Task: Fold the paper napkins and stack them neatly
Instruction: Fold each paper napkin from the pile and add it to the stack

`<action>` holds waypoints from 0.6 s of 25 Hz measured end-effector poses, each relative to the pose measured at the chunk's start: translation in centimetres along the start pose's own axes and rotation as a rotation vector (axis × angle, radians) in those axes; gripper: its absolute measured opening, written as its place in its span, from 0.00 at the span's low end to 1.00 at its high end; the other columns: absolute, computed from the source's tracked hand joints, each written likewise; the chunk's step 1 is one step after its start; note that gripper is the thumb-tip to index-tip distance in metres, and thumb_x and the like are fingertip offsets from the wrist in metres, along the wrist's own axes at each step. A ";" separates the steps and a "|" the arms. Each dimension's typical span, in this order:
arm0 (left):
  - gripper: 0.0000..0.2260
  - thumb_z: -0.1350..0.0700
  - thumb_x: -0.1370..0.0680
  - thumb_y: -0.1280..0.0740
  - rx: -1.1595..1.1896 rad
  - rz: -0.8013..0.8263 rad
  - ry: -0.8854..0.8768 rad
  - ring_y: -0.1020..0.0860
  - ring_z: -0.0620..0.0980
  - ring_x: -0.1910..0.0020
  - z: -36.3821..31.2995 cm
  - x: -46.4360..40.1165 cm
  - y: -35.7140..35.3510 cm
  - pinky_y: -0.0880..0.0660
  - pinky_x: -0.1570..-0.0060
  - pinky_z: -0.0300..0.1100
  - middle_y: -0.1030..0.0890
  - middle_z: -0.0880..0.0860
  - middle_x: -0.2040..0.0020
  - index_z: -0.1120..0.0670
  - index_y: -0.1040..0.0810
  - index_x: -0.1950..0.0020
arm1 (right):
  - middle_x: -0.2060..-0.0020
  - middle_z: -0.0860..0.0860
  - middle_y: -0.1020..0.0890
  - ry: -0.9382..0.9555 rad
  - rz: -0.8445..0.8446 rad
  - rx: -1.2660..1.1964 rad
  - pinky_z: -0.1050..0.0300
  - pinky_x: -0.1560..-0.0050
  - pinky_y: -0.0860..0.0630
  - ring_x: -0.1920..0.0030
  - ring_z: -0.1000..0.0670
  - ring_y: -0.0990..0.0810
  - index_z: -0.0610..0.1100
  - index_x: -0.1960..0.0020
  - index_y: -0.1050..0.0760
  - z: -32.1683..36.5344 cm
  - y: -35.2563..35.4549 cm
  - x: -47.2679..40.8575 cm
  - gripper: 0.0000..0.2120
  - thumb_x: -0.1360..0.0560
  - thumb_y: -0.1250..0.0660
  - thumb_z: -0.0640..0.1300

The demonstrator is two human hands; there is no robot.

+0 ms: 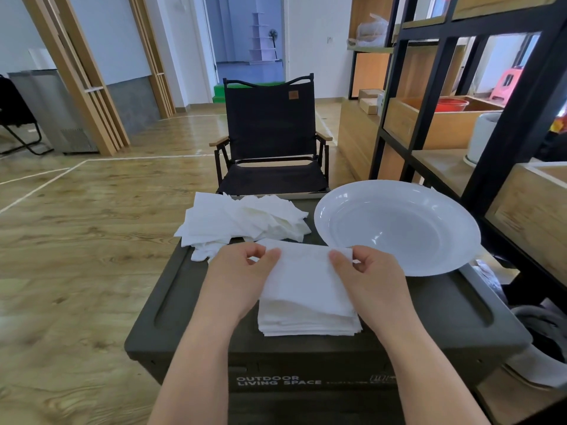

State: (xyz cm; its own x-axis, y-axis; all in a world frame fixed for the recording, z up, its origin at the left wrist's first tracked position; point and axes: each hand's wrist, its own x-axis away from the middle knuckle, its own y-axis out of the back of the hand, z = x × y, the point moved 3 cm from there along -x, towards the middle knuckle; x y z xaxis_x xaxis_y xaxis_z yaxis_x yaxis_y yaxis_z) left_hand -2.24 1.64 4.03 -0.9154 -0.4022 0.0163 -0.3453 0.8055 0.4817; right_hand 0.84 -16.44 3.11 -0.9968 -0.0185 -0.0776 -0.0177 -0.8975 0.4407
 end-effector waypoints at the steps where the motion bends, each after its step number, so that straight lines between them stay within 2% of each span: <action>1: 0.10 0.46 0.23 0.34 -0.048 -0.002 0.021 0.27 0.45 0.65 0.1 -0.1 -0.1 0.34 0.65 0.39 0.24 0.46 0.64 0.51 0.21 0.59 | 0.72 0.44 0.27 0.000 -0.008 0.052 0.61 0.68 0.35 0.71 0.50 0.31 0.38 0.63 0.25 -0.2 0.0 0.0 0.18 0.24 0.37 0.51; 3: 0.09 0.46 0.23 0.35 -0.139 -0.007 0.055 0.27 0.44 0.61 0.2 -0.2 -0.4 0.33 0.61 0.40 0.25 0.45 0.59 0.50 0.23 0.55 | 0.74 0.52 0.29 0.004 -0.008 0.086 0.63 0.66 0.36 0.71 0.54 0.33 0.43 0.65 0.25 -0.3 -0.2 0.0 0.15 0.24 0.36 0.51; 5: 0.06 0.47 0.23 0.35 -0.166 -0.016 0.068 0.27 0.43 0.61 0.4 -0.2 -0.7 0.31 0.61 0.40 0.26 0.43 0.58 0.48 0.27 0.55 | 0.64 0.55 0.22 -0.053 0.039 -0.066 0.65 0.60 0.32 0.65 0.57 0.27 0.50 0.52 0.22 -0.1 -0.2 0.0 0.05 0.24 0.35 0.49; 6: 0.06 0.47 0.23 0.35 -0.157 -0.021 0.071 0.27 0.42 0.62 0.5 -0.2 -0.7 0.30 0.63 0.40 0.27 0.43 0.59 0.47 0.27 0.57 | 0.60 0.53 0.21 -0.098 0.073 -0.139 0.68 0.59 0.31 0.62 0.58 0.26 0.54 0.44 0.25 -0.1 -0.3 0.1 0.08 0.24 0.35 0.47; 8: 0.06 0.47 0.23 0.34 -0.144 -0.019 0.086 0.27 0.41 0.64 0.8 -0.4 -0.8 0.31 0.65 0.38 0.27 0.43 0.61 0.48 0.27 0.56 | 0.60 0.46 0.19 -0.098 0.068 -0.157 0.72 0.64 0.32 0.63 0.56 0.24 0.57 0.39 0.31 -0.5 -0.2 0.0 0.17 0.25 0.33 0.44; 10: 0.08 0.45 0.24 0.34 -0.174 0.010 0.123 0.25 0.42 0.61 1.0 -0.5 -0.8 0.30 0.65 0.36 0.27 0.42 0.60 0.48 0.27 0.52 | 0.64 0.46 0.20 -0.035 -0.017 -0.057 0.73 0.64 0.33 0.63 0.54 0.23 0.55 0.37 0.32 -0.6 0.0 -0.1 0.20 0.26 0.31 0.43; 12: 0.09 0.45 0.24 0.34 -0.225 0.044 0.155 0.22 0.46 0.58 1.2 -0.6 -0.9 0.29 0.60 0.38 0.24 0.45 0.58 0.49 0.27 0.51 | 0.65 0.49 0.21 -0.018 -0.063 -0.012 0.72 0.63 0.34 0.62 0.54 0.22 0.54 0.38 0.33 -0.9 -0.1 -0.3 0.20 0.27 0.30 0.43; 13: 0.09 0.45 0.24 0.34 -0.246 0.050 0.161 0.22 0.46 0.58 1.3 -0.6 -0.9 0.29 0.59 0.38 0.23 0.46 0.58 0.50 0.27 0.52 | 0.64 0.50 0.21 -0.022 -0.071 0.005 0.73 0.63 0.34 0.62 0.54 0.22 0.54 0.39 0.33 -1.0 -0.1 -0.3 0.20 0.27 0.30 0.43; 15: 0.11 0.45 0.24 0.33 -0.258 0.062 0.175 0.22 0.45 0.65 1.6 -0.8 -0.9 0.28 0.64 0.38 0.21 0.47 0.65 0.54 0.24 0.55 | 0.64 0.51 0.21 -0.019 -0.088 0.077 0.72 0.63 0.33 0.62 0.55 0.23 0.53 0.40 0.33 -1.1 -0.3 -0.3 0.19 0.26 0.30 0.43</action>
State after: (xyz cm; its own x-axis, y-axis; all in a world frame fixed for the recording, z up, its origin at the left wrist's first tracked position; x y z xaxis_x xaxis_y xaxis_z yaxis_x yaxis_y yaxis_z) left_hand -1.55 1.90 2.15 -0.8760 -0.4423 0.1922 -0.2054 0.7028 0.6811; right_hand 1.24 -16.66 1.97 -0.9924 0.0683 -0.1026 -0.1108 -0.8589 0.5000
